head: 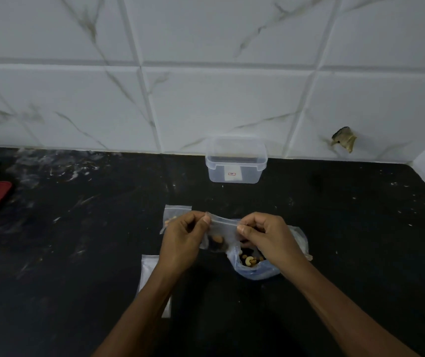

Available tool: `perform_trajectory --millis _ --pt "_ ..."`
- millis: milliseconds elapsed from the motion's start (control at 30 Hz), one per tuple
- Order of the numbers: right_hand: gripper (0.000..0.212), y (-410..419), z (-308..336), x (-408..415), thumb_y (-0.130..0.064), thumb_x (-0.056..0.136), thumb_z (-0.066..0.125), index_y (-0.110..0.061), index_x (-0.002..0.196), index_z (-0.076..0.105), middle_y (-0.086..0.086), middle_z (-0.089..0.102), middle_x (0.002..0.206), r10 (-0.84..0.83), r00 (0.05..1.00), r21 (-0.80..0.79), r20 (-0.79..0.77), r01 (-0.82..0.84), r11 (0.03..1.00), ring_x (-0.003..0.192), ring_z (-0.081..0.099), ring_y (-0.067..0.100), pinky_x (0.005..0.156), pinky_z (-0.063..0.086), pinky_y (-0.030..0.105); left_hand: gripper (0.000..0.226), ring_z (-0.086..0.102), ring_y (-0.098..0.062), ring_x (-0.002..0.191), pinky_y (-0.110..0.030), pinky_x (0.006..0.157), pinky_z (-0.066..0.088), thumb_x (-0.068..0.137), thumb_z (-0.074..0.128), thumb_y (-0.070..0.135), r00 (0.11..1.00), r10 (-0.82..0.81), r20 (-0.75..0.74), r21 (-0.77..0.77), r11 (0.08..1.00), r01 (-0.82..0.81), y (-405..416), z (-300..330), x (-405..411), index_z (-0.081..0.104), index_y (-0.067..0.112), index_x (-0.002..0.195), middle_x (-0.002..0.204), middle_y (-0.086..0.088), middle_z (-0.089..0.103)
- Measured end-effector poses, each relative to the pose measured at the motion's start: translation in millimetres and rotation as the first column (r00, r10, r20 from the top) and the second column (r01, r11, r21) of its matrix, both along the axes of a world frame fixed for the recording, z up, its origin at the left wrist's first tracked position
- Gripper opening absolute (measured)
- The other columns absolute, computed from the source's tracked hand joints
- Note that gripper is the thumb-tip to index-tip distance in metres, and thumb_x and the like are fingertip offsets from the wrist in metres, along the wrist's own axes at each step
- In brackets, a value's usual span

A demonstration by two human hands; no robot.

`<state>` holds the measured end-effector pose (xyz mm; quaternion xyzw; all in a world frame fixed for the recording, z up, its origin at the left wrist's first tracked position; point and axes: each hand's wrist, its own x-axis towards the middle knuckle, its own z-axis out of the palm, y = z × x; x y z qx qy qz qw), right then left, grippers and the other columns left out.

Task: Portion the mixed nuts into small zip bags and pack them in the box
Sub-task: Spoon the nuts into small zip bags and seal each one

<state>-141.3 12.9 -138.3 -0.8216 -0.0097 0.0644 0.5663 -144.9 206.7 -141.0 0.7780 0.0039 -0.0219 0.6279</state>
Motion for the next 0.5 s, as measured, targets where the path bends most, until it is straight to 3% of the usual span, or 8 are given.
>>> perform_trajectory --millis 133,300,500 --pt "0.006 32.9 0.3 17.0 -0.014 0.094 0.058 -0.014 0.091 0.063 0.003 0.069 0.088 0.034 0.999 0.049 -0.041 -0.032 0.998 0.085 0.069 0.014 0.067 0.061 0.03 0.017 0.07 -0.011 0.085 -0.023 0.069 0.058 0.098 0.052 0.015 0.996 0.085 -0.028 -0.01 0.996 -0.085 24.9 1.4 9.0 0.069 0.015 0.094 0.093 -0.002 0.071" --pt "0.004 77.5 -11.0 55.1 -0.011 0.093 0.058 -0.014 0.093 0.061 0.011 0.067 0.101 0.032 0.965 0.135 -0.259 0.004 0.991 0.086 0.071 0.02 0.068 0.061 0.033 0.016 0.07 -0.01 0.079 -0.02 0.063 0.055 0.098 0.054 0.017 0.984 0.142 -0.111 0.101 0.986 -0.131 63.2 -5.9 37.8 0.07 0.017 0.097 0.092 -0.002 0.071" --pt "0.007 116.5 -48.5 84.2 -0.01 0.093 0.056 -0.016 0.093 0.061 0.013 0.065 0.108 -0.008 0.914 0.077 -0.406 0.043 0.996 0.089 0.07 0.022 0.07 0.062 0.036 0.016 0.069 -0.018 0.079 -0.025 0.064 0.055 0.097 0.057 0.02 0.947 0.244 -0.209 0.224 0.955 -0.197 86.8 -38.2 68.3 0.07 0.021 0.088 0.086 -0.003 0.071"
